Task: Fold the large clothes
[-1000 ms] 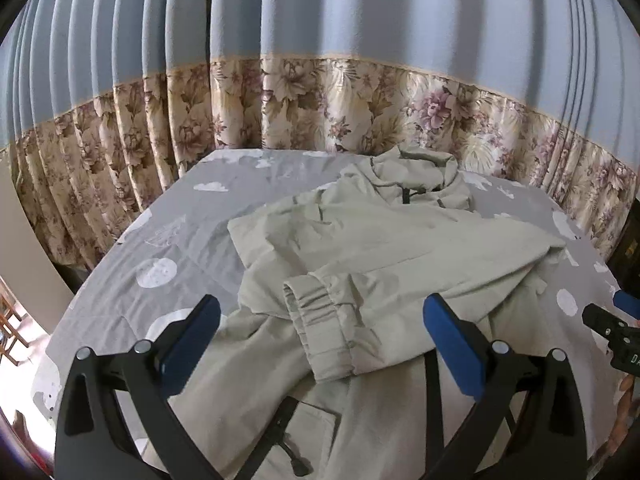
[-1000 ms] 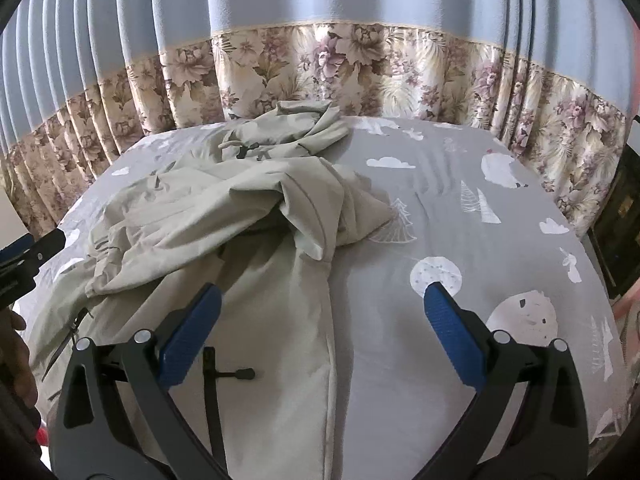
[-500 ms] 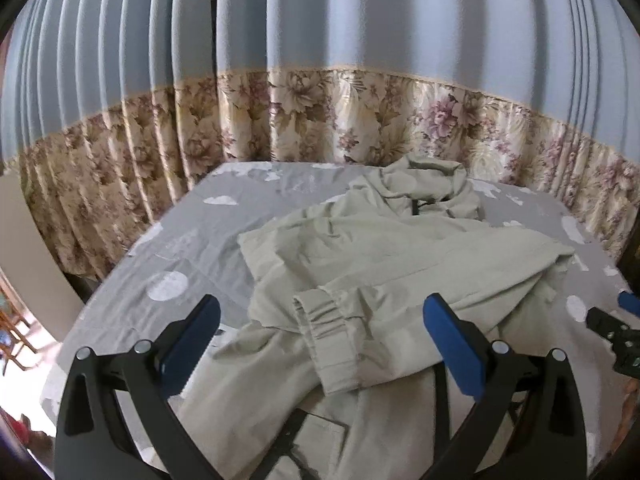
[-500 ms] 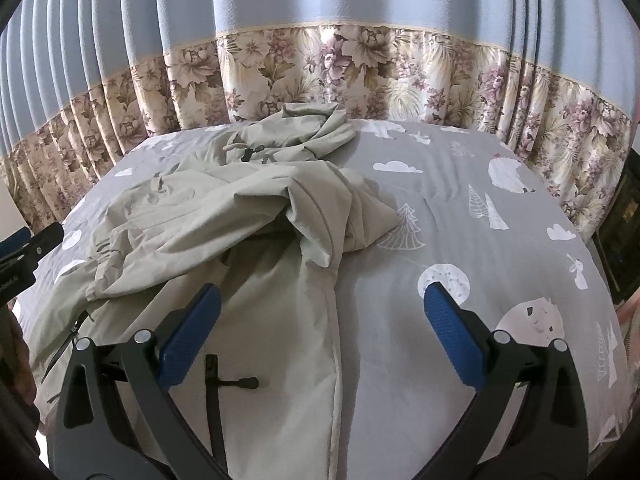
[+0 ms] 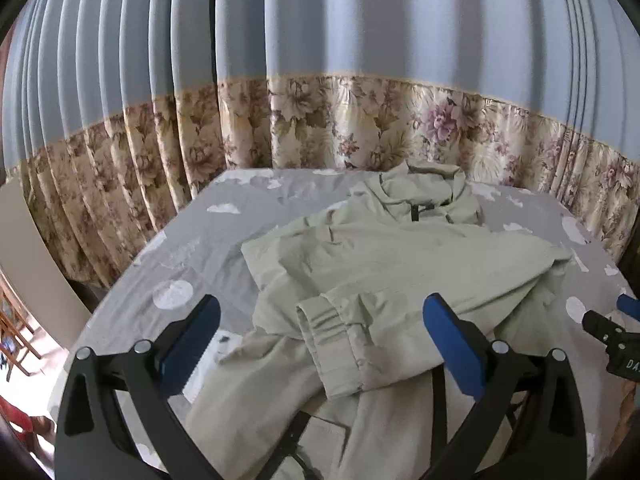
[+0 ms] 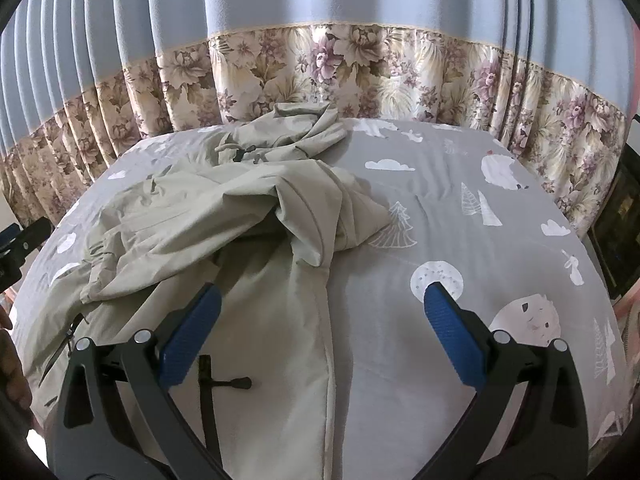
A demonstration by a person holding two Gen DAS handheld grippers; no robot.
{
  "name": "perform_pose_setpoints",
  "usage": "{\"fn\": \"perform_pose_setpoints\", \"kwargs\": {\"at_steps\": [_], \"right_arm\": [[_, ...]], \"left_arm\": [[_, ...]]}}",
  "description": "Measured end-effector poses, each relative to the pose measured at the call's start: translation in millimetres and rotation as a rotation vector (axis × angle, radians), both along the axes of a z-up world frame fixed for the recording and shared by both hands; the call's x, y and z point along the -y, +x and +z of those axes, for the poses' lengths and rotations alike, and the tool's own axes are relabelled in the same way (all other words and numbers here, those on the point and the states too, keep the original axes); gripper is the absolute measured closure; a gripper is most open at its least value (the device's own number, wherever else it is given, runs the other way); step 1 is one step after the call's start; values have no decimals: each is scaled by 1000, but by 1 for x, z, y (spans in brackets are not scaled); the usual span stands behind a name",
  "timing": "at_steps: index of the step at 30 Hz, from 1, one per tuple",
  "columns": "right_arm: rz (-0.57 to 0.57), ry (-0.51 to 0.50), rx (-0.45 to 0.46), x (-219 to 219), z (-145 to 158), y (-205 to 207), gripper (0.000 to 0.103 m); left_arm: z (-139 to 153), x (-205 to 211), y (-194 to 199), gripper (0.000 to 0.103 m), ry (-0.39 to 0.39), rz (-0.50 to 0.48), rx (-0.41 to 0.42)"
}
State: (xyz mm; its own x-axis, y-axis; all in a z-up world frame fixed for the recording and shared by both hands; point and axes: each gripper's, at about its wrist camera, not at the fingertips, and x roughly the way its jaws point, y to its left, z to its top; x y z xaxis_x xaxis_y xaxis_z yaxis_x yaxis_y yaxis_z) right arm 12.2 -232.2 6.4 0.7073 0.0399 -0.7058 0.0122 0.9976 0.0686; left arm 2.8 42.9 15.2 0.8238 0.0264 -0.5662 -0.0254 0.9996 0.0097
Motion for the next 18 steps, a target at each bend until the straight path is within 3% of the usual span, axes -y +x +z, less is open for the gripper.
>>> {"fn": "perform_pose_setpoints", "kwargs": {"at_steps": [8, 18], "right_arm": [[-3, 1, -7, 1, -1, 0, 3], [10, 4, -19, 2, -6, -2, 3]], "left_arm": [[-1, 0, -2, 2, 42, 41, 1], [1, -3, -2, 2, 6, 16, -19]]}}
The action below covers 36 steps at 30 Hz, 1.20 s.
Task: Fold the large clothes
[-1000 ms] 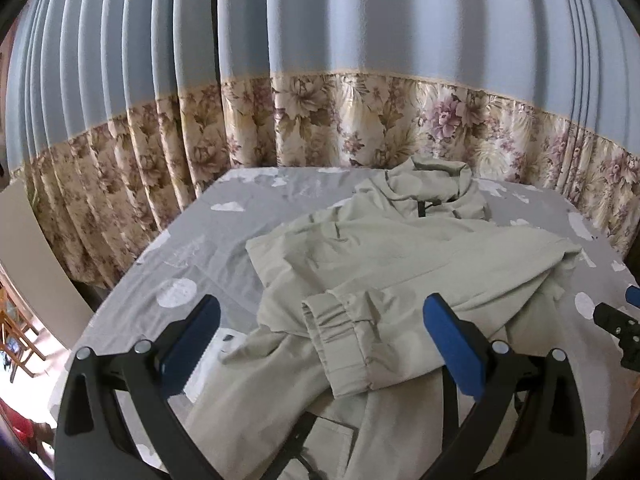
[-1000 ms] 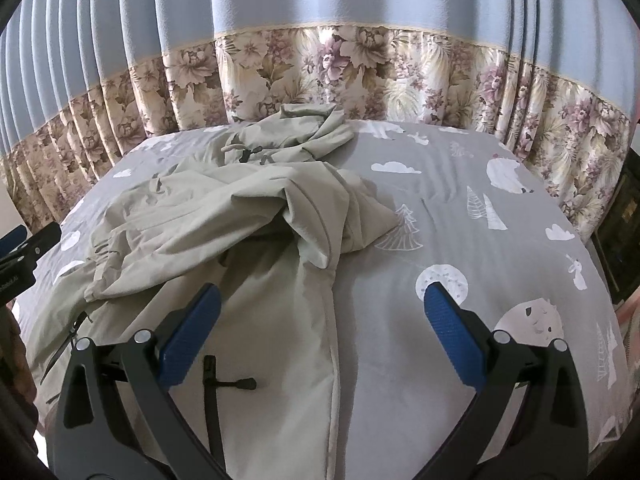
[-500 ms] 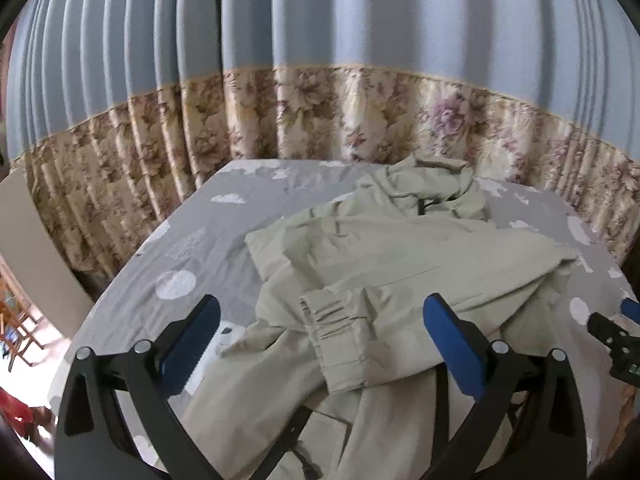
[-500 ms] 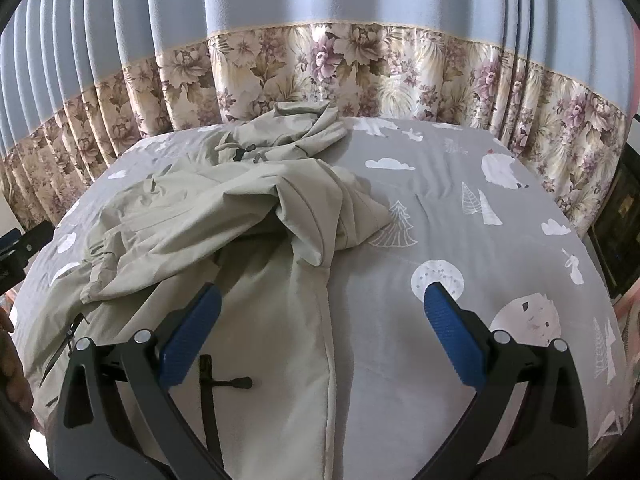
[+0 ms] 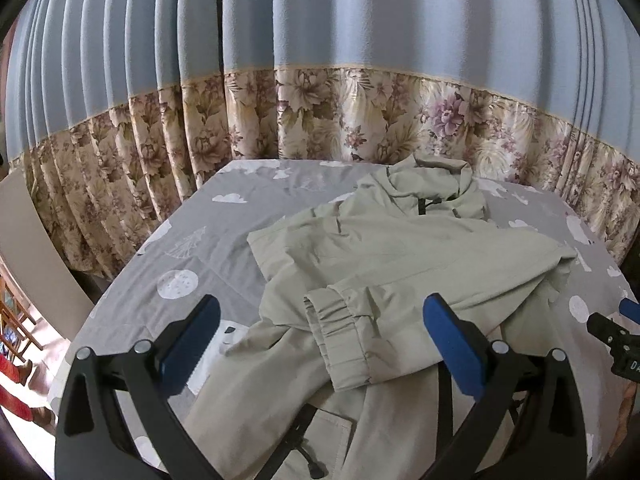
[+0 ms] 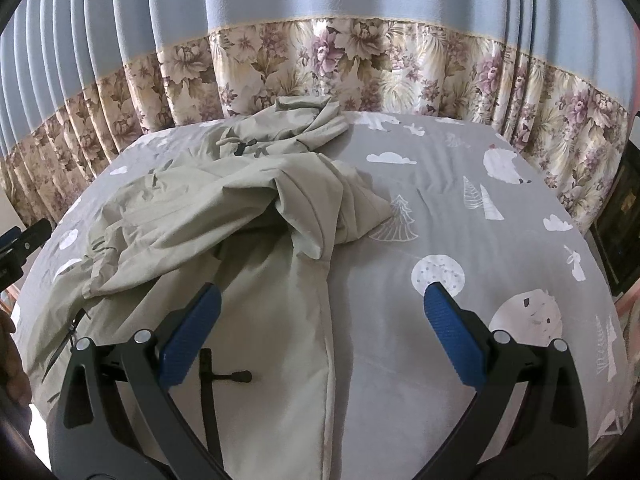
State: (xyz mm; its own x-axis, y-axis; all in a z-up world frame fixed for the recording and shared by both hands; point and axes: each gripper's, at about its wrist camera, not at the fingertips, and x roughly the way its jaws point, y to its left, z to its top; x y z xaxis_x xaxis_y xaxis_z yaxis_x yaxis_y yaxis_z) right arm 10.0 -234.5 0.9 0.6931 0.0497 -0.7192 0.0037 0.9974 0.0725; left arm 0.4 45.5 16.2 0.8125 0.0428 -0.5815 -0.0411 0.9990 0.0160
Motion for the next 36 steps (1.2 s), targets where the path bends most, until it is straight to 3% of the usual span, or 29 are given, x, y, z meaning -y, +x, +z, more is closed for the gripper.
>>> {"fn": "perform_pose_setpoints", "kwargs": {"at_steps": [21, 29, 36], "right_arm": [[17, -18, -2, -4, 0, 1, 3], [20, -20, -9, 1, -5, 20, 3], [24, -35, -37, 5, -15, 43, 3]], "left_arm": [[-1, -8, 5, 2, 8, 12, 4], [-4, -19, 13, 2, 20, 24, -12], [-16, -21, 34, 2, 79, 12, -40]]}}
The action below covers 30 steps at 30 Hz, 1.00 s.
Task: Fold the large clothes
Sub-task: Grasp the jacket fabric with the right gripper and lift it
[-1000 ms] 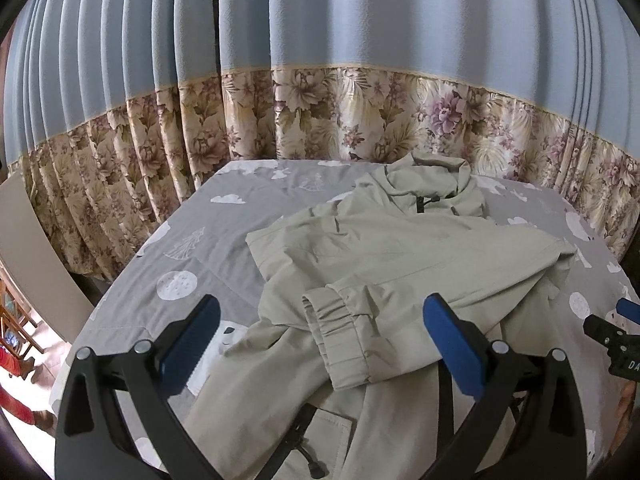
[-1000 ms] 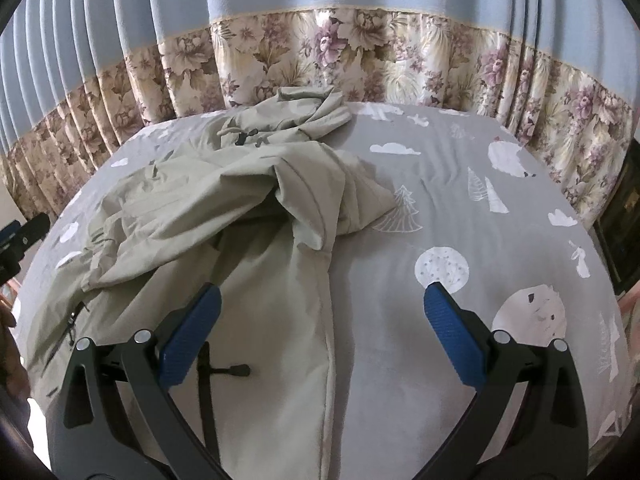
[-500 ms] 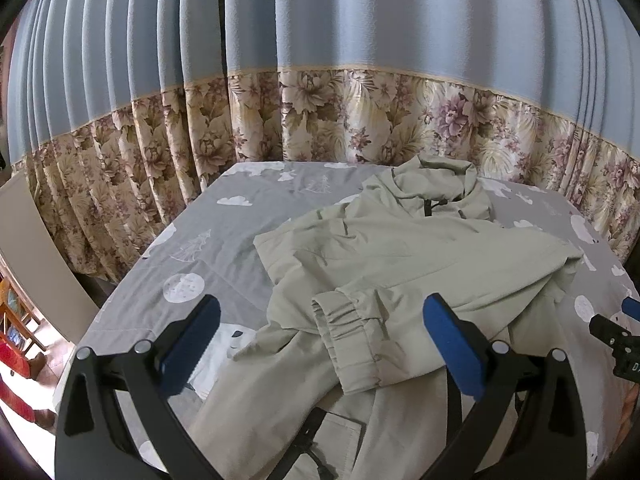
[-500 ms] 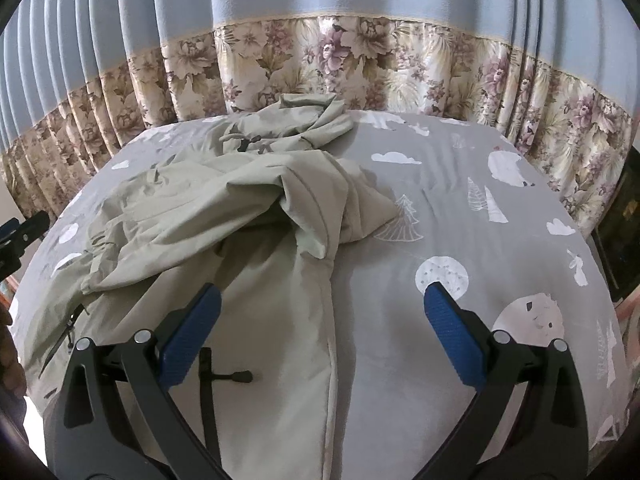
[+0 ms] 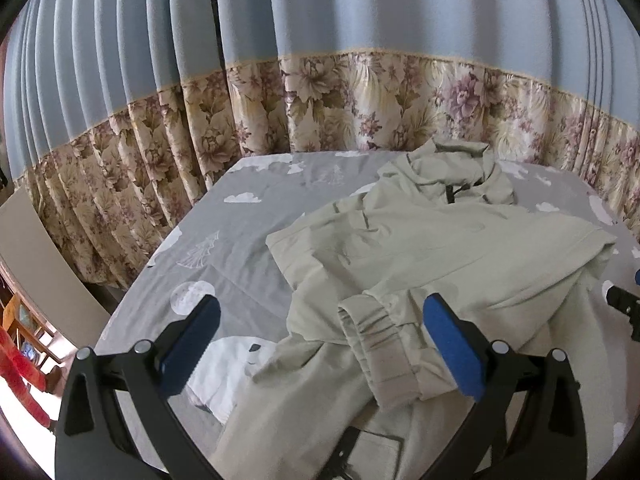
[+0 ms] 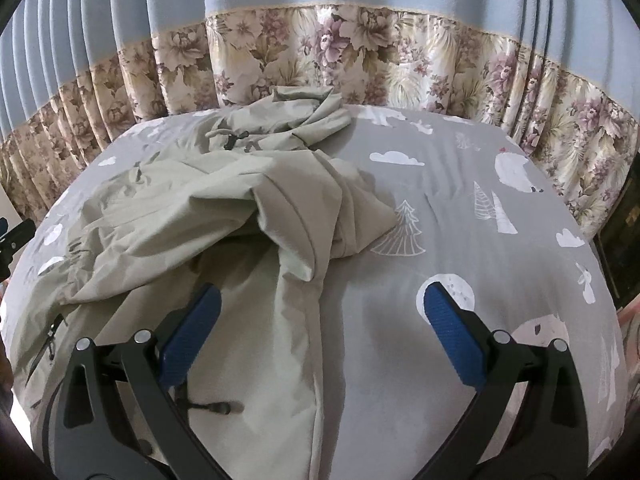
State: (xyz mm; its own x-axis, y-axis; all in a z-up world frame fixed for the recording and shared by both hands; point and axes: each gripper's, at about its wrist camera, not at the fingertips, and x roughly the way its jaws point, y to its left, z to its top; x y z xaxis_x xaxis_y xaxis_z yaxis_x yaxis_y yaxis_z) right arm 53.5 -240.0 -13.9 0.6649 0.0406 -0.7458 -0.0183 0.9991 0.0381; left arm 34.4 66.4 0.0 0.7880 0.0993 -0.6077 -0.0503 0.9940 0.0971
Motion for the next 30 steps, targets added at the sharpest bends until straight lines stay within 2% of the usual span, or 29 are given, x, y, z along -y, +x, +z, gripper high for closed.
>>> {"fn": "perform_pose_setpoints", "kwargs": {"at_steps": [5, 8, 9, 11, 13, 14, 15, 16, 18, 23, 30], "right_arm": [[1, -27, -43, 2, -19, 28, 3], [3, -2, -43, 7, -25, 42, 3], [-6, -11, -39, 9, -26, 48, 7], [-12, -17, -37, 11, -28, 55, 19], [-9, -9, -44, 14, -30, 65, 39], [-3, -3, -47, 16, -30, 68, 45], [3, 6, -44, 18, -29, 72, 66], [9, 15, -42, 22, -28, 76, 80], [2, 1, -26, 28, -24, 81, 90], [-84, -72, 43, 70, -5, 94, 94], [-262, -190, 129, 158, 25, 116, 95]], "left_arm": [[-3, -11, 20, 2, 17, 19, -6], [-4, -16, 32, 2, 39, 30, -7], [-5, -17, 37, 2, 49, 32, -11], [-7, -17, 42, 2, 64, 34, -14], [-9, -16, 48, 2, 76, 36, -22], [-10, -16, 51, 2, 82, 36, -23], [-11, -15, 55, 2, 90, 37, -24], [-13, -13, 56, 2, 93, 36, -27], [-14, -10, 61, 2, 97, 32, -33], [-18, -1, 72, 2, 114, 27, -40], [-25, 8, 92, 2, 105, 32, -53]]}}
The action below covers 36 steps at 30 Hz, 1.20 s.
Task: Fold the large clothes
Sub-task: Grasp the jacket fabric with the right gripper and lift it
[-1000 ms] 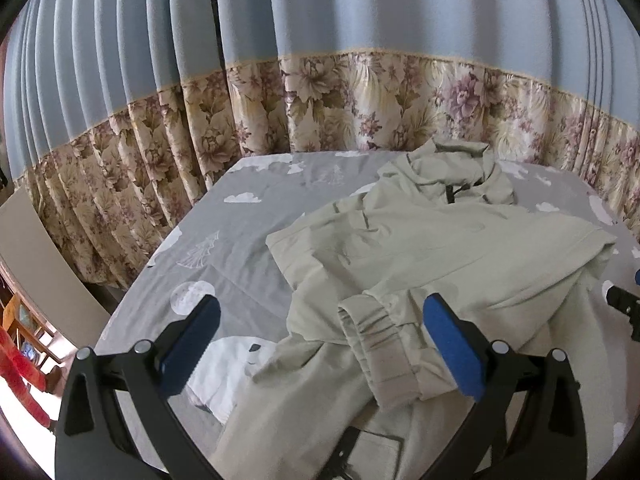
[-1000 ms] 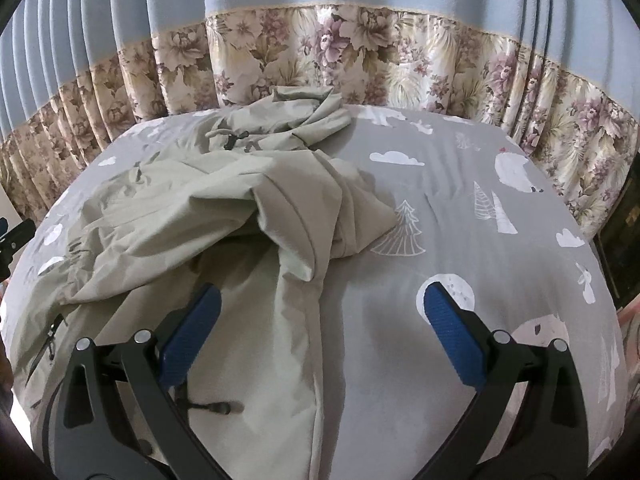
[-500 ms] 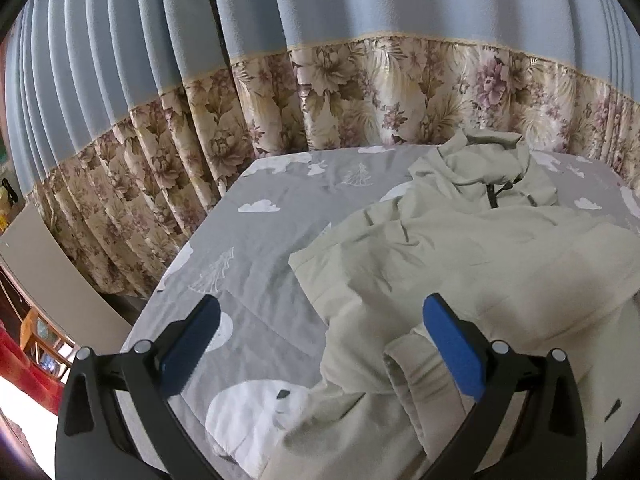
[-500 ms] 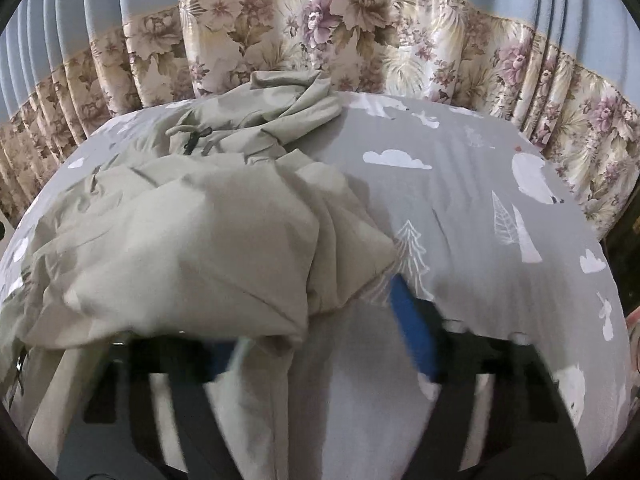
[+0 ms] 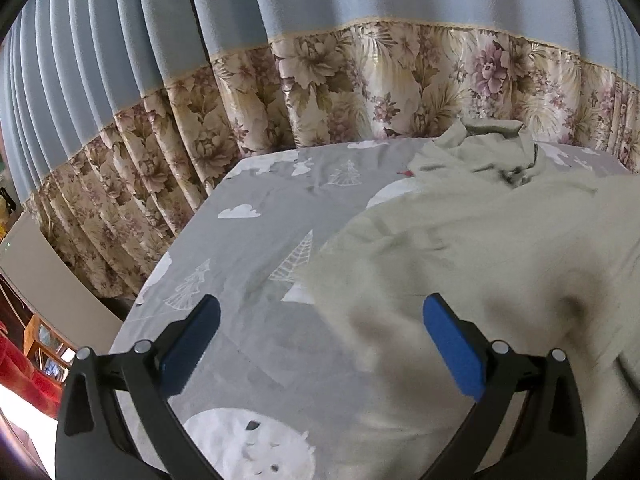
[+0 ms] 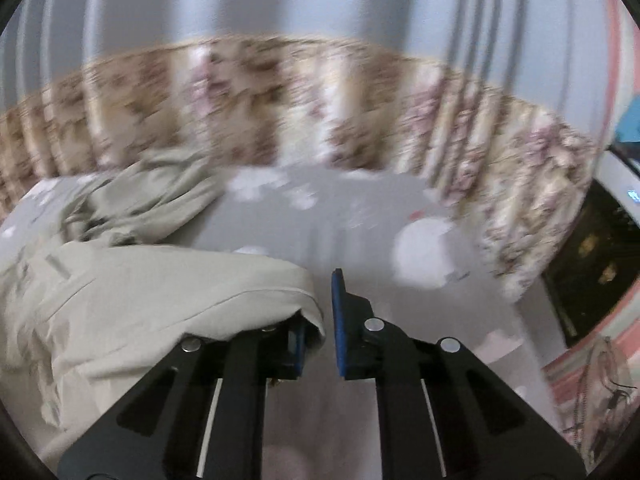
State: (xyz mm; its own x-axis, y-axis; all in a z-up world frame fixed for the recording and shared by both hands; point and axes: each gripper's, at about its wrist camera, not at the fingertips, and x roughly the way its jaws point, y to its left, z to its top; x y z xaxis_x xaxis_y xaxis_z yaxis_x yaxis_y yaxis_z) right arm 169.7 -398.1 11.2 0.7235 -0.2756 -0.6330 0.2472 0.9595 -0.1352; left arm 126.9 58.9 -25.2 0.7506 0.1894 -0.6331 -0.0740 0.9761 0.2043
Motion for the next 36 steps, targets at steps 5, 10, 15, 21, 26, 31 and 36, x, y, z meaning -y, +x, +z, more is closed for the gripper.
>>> {"fn": "perform_pose_setpoints", "kwargs": {"at_steps": [5, 10, 15, 21, 26, 31, 36], "right_arm": [[-38, -18, -76, 51, -13, 6, 83], [-39, -23, -66, 68, -15, -21, 34], [93, 81, 0, 38, 13, -43, 28], [393, 220, 23, -59, 37, -61, 17], [603, 172, -132, -146, -9, -53, 17], [569, 123, -283, -168, -56, -31, 29], [557, 168, -307, -159, -72, -28, 77]], "left_arm": [[-4, 14, 14, 2, -34, -20, -19], [-9, 32, 25, 2, -36, -57, -36], [-9, 46, 26, 2, -30, -84, -33], [-3, 61, 18, 2, -29, -118, -18], [-4, 63, 15, 2, -39, -116, -22], [-10, 63, 11, 2, -42, -112, -35], [-17, 62, 14, 2, -46, -110, -49]]}}
